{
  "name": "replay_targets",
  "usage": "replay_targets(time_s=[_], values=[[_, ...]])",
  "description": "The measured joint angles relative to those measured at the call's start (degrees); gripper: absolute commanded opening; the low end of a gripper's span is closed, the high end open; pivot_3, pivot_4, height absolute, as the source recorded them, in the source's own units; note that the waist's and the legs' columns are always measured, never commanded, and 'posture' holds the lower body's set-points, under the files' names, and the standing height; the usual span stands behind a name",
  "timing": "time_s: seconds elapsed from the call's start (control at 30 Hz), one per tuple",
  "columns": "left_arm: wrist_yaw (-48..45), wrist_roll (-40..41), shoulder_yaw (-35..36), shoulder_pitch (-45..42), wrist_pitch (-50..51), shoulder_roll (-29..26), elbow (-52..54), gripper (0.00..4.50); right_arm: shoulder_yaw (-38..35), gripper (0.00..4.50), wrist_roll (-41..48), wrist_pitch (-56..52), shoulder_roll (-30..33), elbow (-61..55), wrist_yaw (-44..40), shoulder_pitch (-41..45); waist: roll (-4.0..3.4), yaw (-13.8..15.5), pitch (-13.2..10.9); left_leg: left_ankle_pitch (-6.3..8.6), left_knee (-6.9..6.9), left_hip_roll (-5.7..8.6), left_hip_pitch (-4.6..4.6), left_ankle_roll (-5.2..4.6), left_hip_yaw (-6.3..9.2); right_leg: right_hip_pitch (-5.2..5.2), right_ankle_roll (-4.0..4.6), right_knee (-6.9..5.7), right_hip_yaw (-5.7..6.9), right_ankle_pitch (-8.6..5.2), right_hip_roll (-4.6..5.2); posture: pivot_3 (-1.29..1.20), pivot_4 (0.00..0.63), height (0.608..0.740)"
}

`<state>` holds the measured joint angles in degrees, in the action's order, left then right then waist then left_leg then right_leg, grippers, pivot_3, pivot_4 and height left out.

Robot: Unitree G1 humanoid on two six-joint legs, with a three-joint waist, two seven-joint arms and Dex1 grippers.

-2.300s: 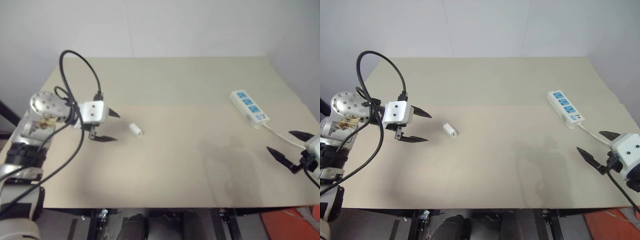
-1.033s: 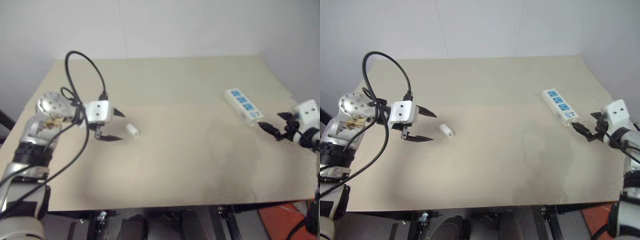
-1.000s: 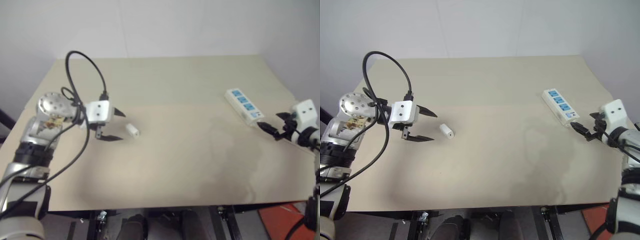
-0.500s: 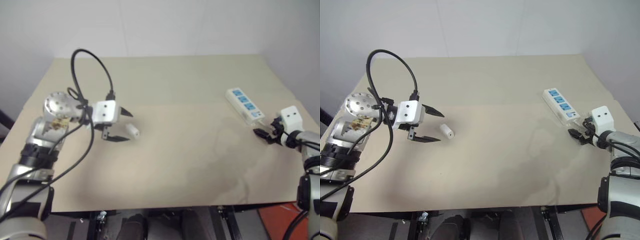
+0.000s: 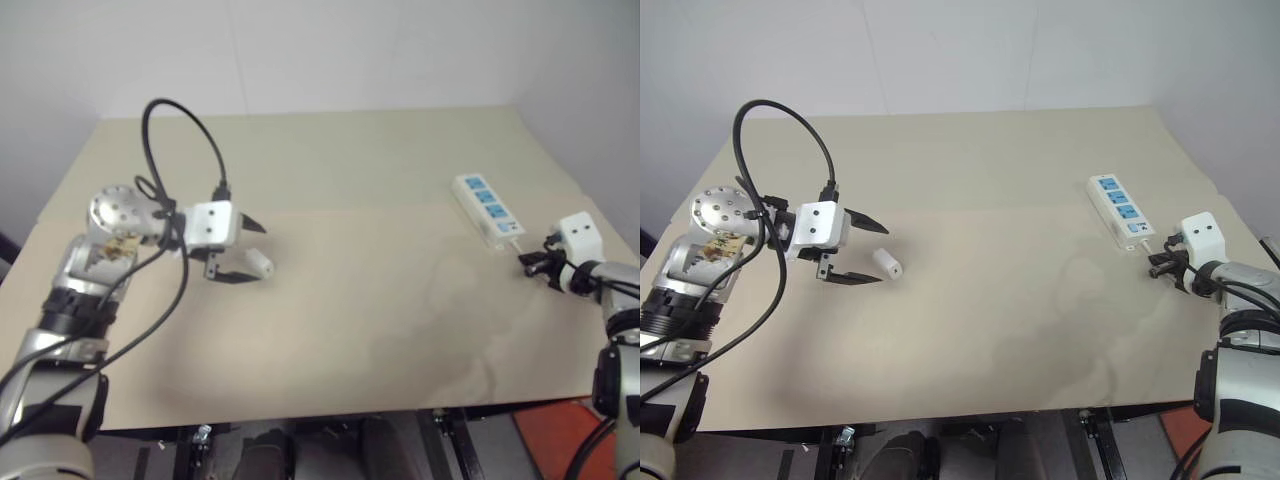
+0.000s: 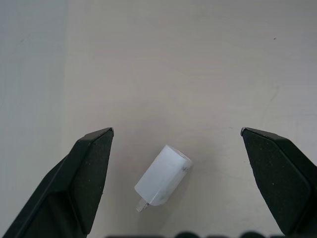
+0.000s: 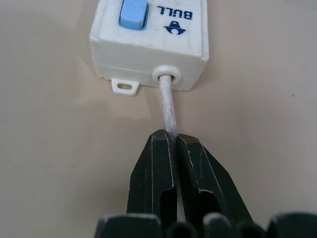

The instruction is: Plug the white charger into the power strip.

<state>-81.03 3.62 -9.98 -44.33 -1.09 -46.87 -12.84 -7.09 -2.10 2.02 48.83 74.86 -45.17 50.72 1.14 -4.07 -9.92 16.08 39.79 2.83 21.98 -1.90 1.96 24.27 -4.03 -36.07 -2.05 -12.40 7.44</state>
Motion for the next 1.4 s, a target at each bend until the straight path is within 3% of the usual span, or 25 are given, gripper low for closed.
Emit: replay_targets(time_s=[0.23, 0.43, 0.63, 0.93, 0.97, 1.3, 1.33, 1.4], values=[[0.3, 0.0, 0.0, 0.7, -0.1, -0.2, 0.0, 4.50, 0.4, 0.03, 1.6, 7.6, -0.8, -7.8, -9.9, -6.1, 0.00, -0.1, 0.0, 0.01, 0.02, 0.00, -0.01, -0.01, -0.01, 0.02, -0.02, -0.01, -0.02, 0.01, 0.00, 0.00, 0.150, 0.740], [0.3, -0.3, -0.3, 0.3, -1.4, 0.0, -1.1, 4.50, -0.7, 0.03, 7.9, 10.2, -2.0, -31.8, -16.9, -22.5, -0.01, 0.2, 0.0, 0.02, 0.05, 0.00, 0.00, -0.04, 0.06, 0.03, -0.03, -0.06, -0.01, 0.02, 0.00, 0.00, 0.150, 0.740], [0.0, -0.4, -1.1, -0.8, -2.6, 0.8, -2.7, 4.50, -2.6, 0.03, 13.6, 4.3, -1.2, -54.9, -18.4, -36.9, -0.02, 0.6, 0.0, 0.03, 0.12, 0.03, -0.02, -0.06, 0.05, 0.02, -0.04, -0.11, -0.04, 0.02, 0.00, 0.00, 0.150, 0.740], [-0.1, -1.3, -1.4, -1.5, -4.2, 1.7, -5.3, 4.50, -5.3, 0.03, 16.5, 3.0, -1.9, -61.2, -16.5, -44.4, -0.01, 1.7, 0.0, 0.04, 0.14, 0.04, -0.07, -0.06, 0.01, -0.01, -0.04, -0.05, -0.05, 0.03, 0.00, 0.00, 0.150, 0.740], [-0.1, -1.4, -1.5, -1.7, -4.3, 1.9, -5.7, 4.50, -5.2, 0.69, 16.1, 3.0, -2.1, -61.3, -15.6, -44.5, -0.01, 1.7, 0.0, 0.04, 0.15, 0.06, -0.06, -0.06, 0.01, -0.01, -0.04, -0.05, -0.06, 0.03, 0.00, 0.00, 0.150, 0.740], [-0.4, -1.4, -1.6, -2.3, -5.0, 2.3, -5.9, 4.50, -5.3, 4.19, 16.4, 2.7, -2.7, -67.2, -12.3, -47.4, -0.01, 2.0, 0.0, 0.04, 0.16, 0.06, -0.04, -0.07, 0.03, -0.03, -0.04, -0.06, -0.04, 0.03, 0.00, 0.00, 0.150, 0.740], [-0.4, -1.4, -1.6, -2.3, -5.0, 2.3, -5.9, 4.50, -5.6, 4.48, 16.9, 2.3, -3.1, -67.9, -11.8, -47.8, -0.01, 2.1, 0.0, 0.04, 0.16, 0.06, -0.04, -0.07, 0.03, -0.03, -0.05, -0.05, -0.05, 0.03, 0.00, 0.00, 0.150, 0.740], [-0.4, -1.4, -1.6, -2.3, -5.0, 2.2, -5.9, 4.50, -7.2, 4.48, 19.1, 0.6, -4.4, -70.6, -10.7, -49.3, -0.01, 2.2, 0.0, 0.04, 0.16, 0.04, -0.05, -0.07, 0.05, -0.02, -0.05, -0.05, -0.03, 0.03, 0.00, 0.00, 0.150, 0.740]])
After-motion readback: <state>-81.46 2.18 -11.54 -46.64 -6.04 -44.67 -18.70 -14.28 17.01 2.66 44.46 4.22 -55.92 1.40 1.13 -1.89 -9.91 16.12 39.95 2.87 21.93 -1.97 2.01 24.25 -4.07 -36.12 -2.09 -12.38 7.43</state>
